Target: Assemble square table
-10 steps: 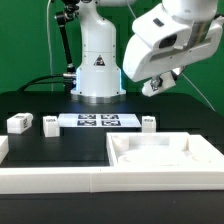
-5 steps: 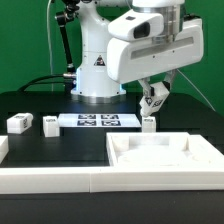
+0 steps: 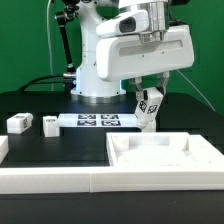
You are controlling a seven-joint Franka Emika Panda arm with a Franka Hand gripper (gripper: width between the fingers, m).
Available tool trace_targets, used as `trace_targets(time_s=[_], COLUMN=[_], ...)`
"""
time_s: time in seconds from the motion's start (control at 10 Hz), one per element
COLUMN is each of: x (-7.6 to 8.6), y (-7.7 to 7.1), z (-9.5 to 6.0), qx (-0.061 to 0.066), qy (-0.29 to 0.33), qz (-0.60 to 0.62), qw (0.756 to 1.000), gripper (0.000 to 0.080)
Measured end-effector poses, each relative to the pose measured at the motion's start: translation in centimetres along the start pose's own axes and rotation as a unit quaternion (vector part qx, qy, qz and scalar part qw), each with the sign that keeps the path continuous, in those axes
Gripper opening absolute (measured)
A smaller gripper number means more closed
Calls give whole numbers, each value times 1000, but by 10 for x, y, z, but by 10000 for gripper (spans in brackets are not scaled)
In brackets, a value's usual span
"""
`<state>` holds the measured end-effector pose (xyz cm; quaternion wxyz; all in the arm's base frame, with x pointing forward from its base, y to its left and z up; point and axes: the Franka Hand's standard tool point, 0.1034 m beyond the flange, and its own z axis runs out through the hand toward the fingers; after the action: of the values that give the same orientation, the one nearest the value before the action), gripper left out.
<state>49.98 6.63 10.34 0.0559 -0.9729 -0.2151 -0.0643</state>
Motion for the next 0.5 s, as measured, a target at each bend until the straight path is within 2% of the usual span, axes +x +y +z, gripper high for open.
trace_targets(time_s=[0.1,0.5], x=[7,5], y=[-1,-1], z=[-4,-1], qx=[6,7], qy=[-7,-8], qz=[2,2], qw=[1000,1000], gripper=[291,291])
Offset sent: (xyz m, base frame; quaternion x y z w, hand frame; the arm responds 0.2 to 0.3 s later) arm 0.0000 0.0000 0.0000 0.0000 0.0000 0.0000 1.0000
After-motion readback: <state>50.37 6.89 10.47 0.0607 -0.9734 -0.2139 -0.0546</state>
